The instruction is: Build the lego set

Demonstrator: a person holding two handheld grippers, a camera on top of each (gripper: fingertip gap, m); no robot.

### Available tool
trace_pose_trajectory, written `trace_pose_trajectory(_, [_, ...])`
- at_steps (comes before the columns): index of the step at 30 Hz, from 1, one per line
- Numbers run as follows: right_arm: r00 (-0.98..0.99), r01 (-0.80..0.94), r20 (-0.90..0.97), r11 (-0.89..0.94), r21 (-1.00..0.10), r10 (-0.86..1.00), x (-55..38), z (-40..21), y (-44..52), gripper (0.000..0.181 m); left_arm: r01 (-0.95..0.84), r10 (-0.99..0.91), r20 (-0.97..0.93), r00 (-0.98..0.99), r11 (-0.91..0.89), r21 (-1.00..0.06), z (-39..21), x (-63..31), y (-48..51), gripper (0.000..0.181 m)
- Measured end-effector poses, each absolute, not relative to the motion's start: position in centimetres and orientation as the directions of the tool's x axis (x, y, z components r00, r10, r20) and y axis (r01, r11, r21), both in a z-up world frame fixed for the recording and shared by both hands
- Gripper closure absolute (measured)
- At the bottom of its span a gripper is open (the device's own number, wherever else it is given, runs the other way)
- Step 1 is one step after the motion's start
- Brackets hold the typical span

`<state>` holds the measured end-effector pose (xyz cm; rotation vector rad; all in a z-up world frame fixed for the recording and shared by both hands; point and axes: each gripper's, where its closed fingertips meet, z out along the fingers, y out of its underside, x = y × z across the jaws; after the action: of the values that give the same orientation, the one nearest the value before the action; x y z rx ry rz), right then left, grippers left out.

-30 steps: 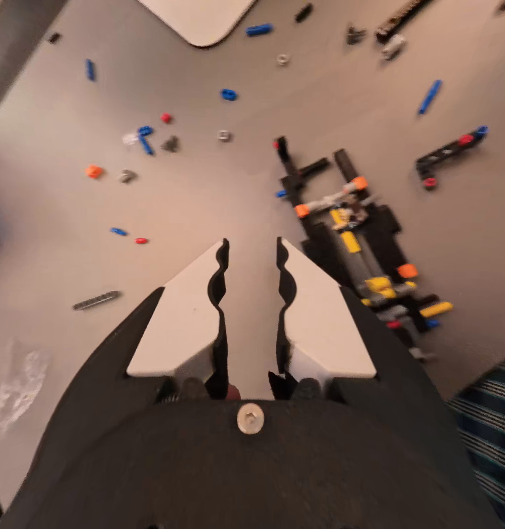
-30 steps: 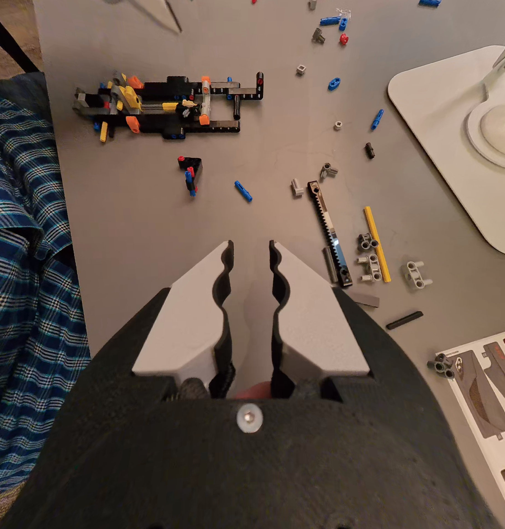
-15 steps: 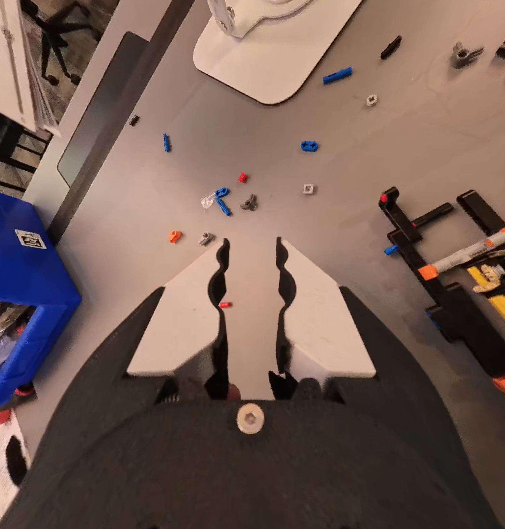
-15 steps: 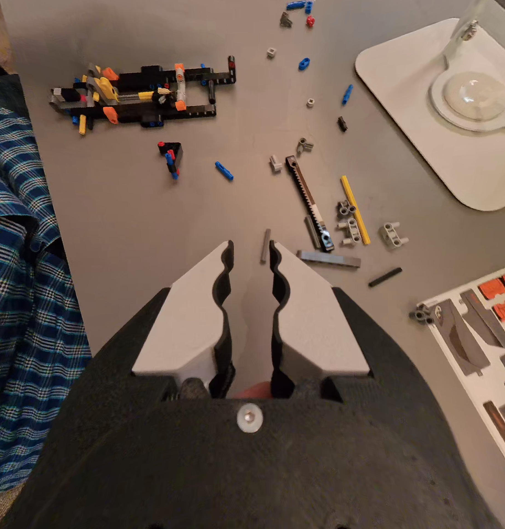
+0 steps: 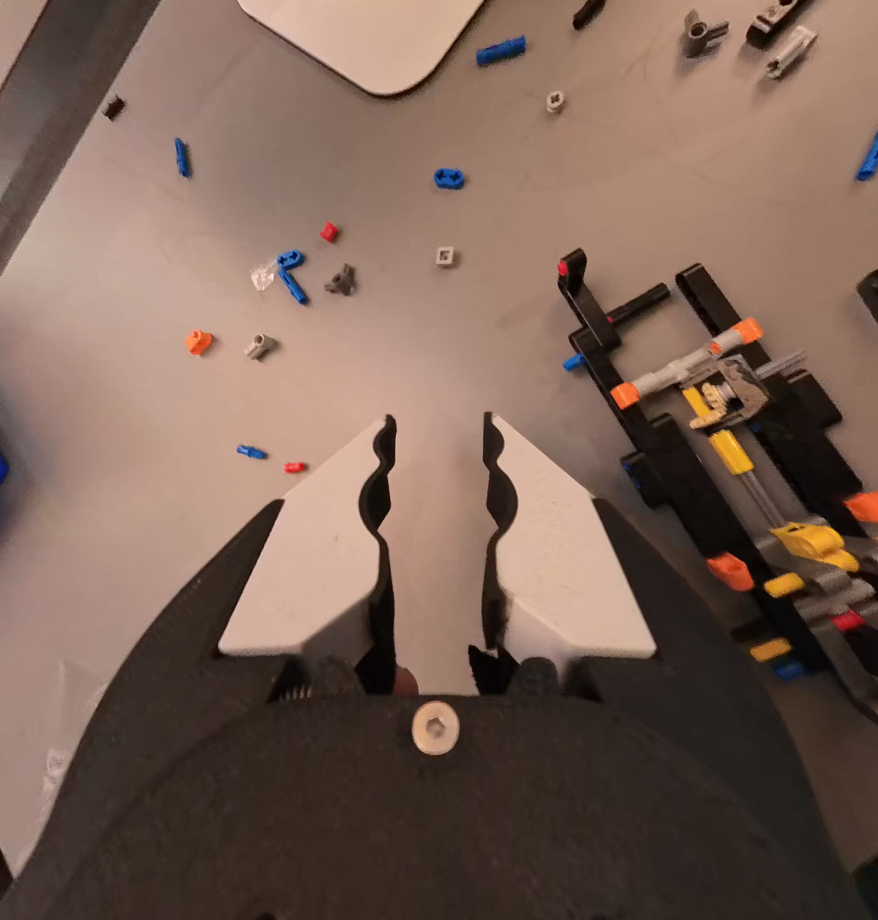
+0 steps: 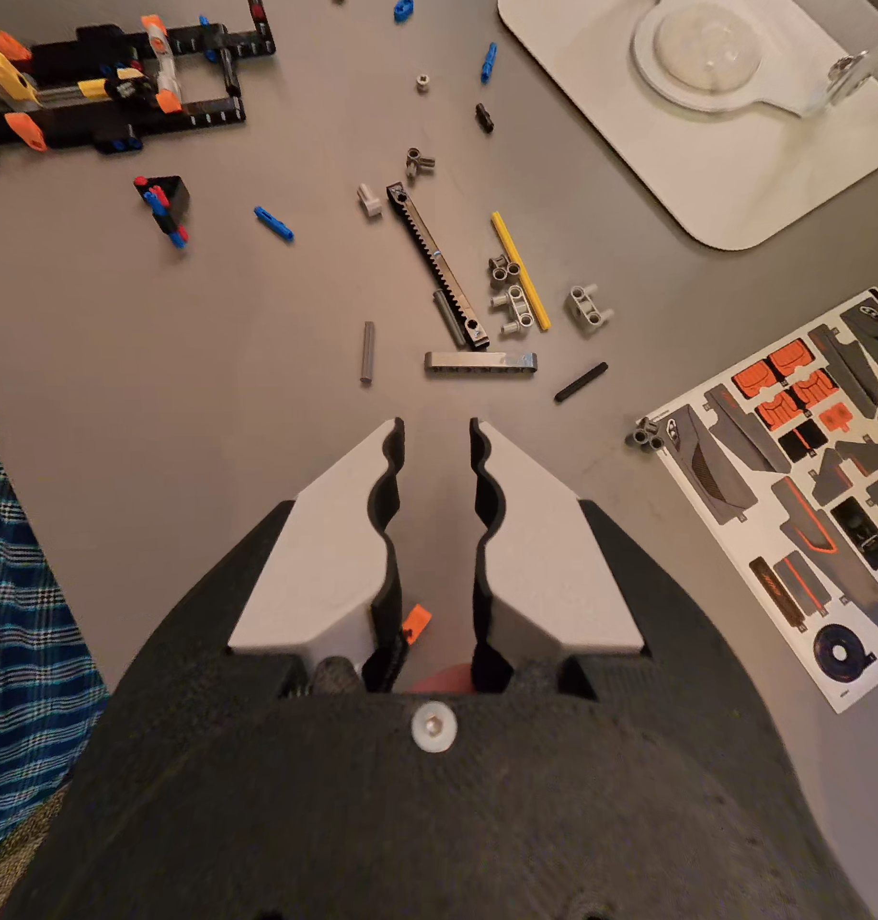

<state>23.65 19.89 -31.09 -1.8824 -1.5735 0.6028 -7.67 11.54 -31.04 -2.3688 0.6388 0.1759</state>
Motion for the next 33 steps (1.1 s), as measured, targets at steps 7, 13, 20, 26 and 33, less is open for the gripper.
trace_pose_trajectory(7, [0.190,0.692,0.012,-0.125,-0.710,0.982,23.3,-31.8,19.7,0.155,-0.390,-0.297,-0.253,0.921,-0.703,-0.595,-30.9,-10.2,8.8,0.148])
trace_pose_trajectory(13, [0.190,0.678,-0.012,-0.140,-0.722,0.982,23.0,-32.3,19.5,0.153,-0.323,-0.185,-0.281,0.942,-0.730,-0.602,-30.6,-14.0,7.2,0.150])
trace_pose_trajectory(20, [0.189,0.669,-0.032,-0.152,-0.727,0.981,22.8,-32.6,19.2,0.151,-0.309,-0.140,-0.311,0.940,-0.736,-0.603,-30.9,-16.6,8.0,0.151])
trace_pose_trajectory(26, [0.194,0.666,-0.049,-0.169,-0.727,0.980,22.9,-33.0,19.1,0.151,-0.373,-0.197,-0.343,0.919,-0.717,-0.588,-31.6,-16.1,10.5,0.152])
trace_pose_trajectory(33, [0.229,0.652,-0.056,-0.196,-0.733,0.972,23.5,-33.2,19.6,0.150,-0.380,-0.227,-0.321,0.919,-0.723,-0.577,-32.6,-15.3,12.0,0.152])
